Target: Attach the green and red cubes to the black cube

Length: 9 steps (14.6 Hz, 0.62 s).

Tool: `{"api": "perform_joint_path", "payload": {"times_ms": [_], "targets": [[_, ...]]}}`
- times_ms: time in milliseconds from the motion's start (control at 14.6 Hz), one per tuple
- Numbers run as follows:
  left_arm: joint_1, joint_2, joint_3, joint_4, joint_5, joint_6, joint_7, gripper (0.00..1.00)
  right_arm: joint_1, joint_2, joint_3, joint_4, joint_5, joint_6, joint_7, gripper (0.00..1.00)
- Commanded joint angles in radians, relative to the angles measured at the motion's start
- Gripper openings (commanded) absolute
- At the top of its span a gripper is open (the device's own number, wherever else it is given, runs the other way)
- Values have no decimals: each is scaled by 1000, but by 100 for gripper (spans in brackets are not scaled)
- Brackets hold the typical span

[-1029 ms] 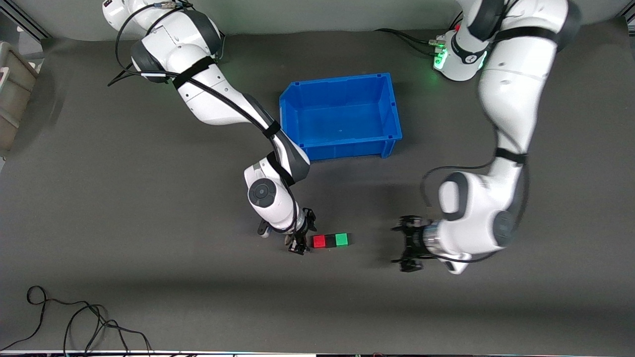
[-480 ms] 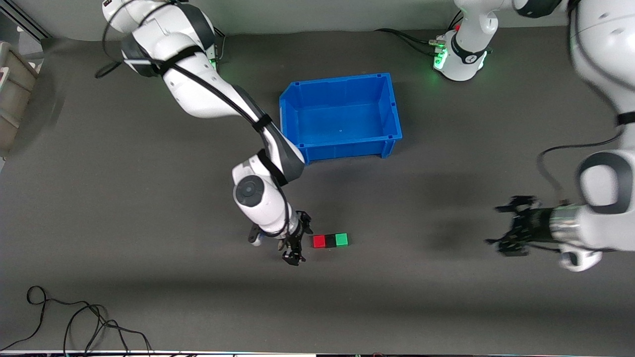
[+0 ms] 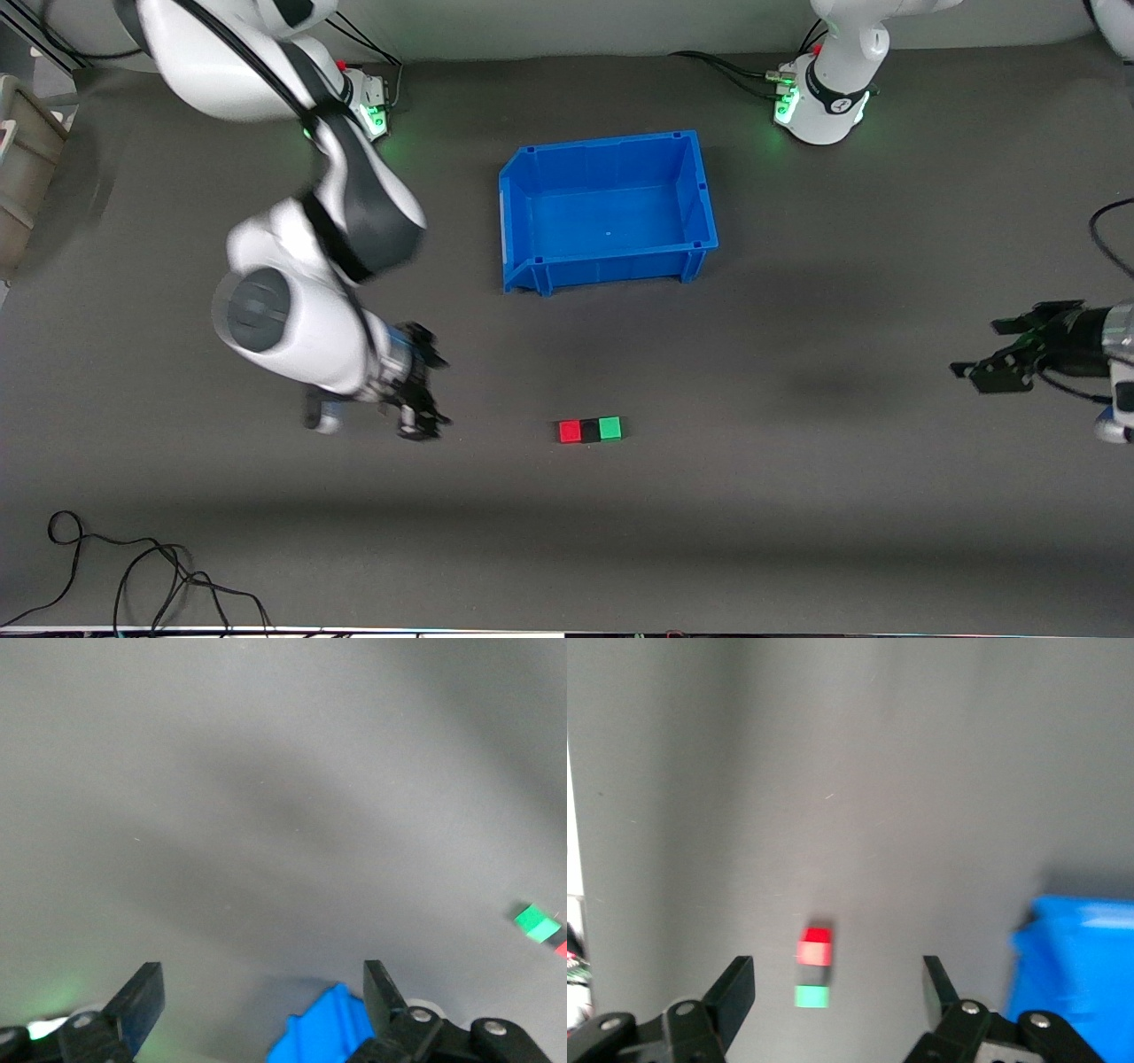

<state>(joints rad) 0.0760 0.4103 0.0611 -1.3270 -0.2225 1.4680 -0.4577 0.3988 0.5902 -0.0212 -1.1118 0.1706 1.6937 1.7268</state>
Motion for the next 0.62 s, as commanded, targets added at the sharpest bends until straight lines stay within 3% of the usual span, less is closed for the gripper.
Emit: {"api": "perform_joint_path", "payload": {"times_ms": [0,206,412,549], "targets": [[-34,-93,-6,-37,110,-21,125,100,-40,-122,4,-46,-20,-180,-259,85],[-125,-154,-6,-44,230,-3,269,100,-132,-220,-11,-46,-23,-365,-561,85],[-146,-218,-9,-105,232,41,379,100,-216,-291,-31,-51,-58,-479,-861,85],[-150,-281,-14,-193,215,106,441,100,-216,-314,-89,-53,-94,-514,-1046,85]]}}
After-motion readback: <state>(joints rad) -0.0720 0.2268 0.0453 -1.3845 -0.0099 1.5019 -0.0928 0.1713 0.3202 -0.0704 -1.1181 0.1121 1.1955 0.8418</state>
